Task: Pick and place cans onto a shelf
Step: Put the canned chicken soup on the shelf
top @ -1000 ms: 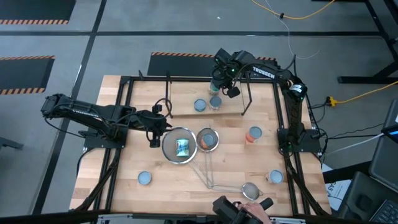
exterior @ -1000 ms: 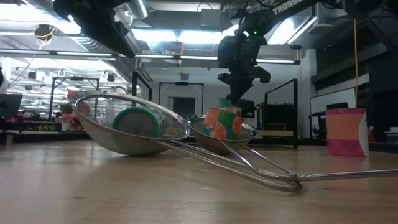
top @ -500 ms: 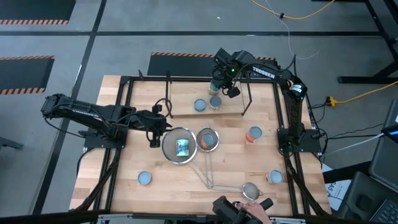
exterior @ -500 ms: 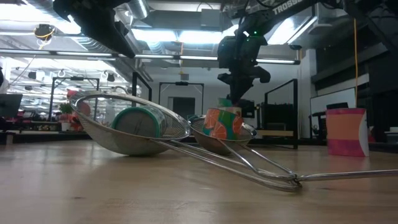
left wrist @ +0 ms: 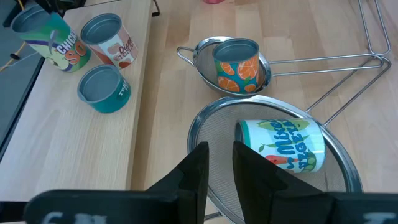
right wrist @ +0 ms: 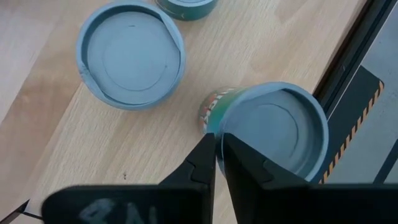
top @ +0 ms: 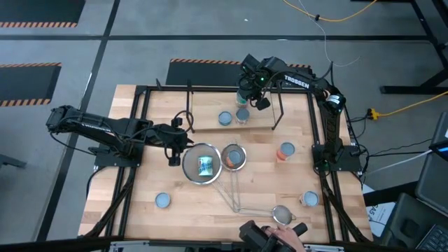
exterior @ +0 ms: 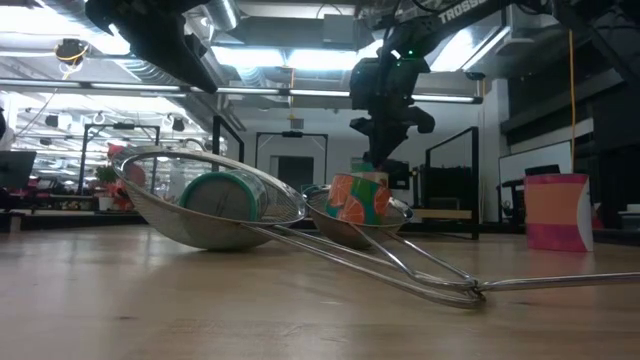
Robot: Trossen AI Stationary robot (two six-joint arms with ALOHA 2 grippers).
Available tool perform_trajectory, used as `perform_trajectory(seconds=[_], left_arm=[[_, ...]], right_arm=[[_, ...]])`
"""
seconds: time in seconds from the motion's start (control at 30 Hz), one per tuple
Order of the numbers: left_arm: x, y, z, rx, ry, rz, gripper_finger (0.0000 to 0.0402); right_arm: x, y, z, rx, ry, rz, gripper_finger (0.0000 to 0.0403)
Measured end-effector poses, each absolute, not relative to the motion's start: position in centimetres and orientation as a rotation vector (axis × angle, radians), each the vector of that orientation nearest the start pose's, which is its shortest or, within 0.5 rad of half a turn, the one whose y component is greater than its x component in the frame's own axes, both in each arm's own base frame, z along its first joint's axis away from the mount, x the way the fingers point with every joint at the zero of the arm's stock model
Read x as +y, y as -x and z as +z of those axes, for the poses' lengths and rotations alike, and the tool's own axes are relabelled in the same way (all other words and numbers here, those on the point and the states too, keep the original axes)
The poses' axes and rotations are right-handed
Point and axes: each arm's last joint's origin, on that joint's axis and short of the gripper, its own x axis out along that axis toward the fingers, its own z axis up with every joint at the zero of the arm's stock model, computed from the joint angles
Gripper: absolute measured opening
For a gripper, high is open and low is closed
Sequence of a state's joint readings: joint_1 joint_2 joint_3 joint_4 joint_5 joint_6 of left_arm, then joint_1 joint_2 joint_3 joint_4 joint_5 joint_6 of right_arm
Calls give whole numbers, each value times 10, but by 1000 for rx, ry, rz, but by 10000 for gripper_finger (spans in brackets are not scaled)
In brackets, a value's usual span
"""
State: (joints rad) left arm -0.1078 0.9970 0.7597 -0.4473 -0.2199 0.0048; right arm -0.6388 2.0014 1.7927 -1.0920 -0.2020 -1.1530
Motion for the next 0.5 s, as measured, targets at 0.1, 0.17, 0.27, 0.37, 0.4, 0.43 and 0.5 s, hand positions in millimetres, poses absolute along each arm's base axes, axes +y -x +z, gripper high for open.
perform_trajectory(seconds=[0.1,0.17,0.27,0.37,0.4,0.43,0.5], left_arm=[[-16,-203,265,676,-116,106,65],[-16,-203,265,676,-115,106,65],[-16,-203,265,675,-115,106,65],[-16,-203,265,676,-114,106,65],[-16,-203,265,676,-114,107,65],[-16,-203,265,676,-114,106,65],[-16,-203,265,676,-114,107,65]], right_arm=[[-239,-331,259,1203,471,334,37],[-239,-331,259,1213,479,324,37],[-240,-331,259,1215,484,318,37],[-240,-332,259,1213,489,320,37],[-240,-332,259,1211,490,318,37],[-240,-332,259,1209,492,316,37],[-240,-332,259,1208,493,316,37]])
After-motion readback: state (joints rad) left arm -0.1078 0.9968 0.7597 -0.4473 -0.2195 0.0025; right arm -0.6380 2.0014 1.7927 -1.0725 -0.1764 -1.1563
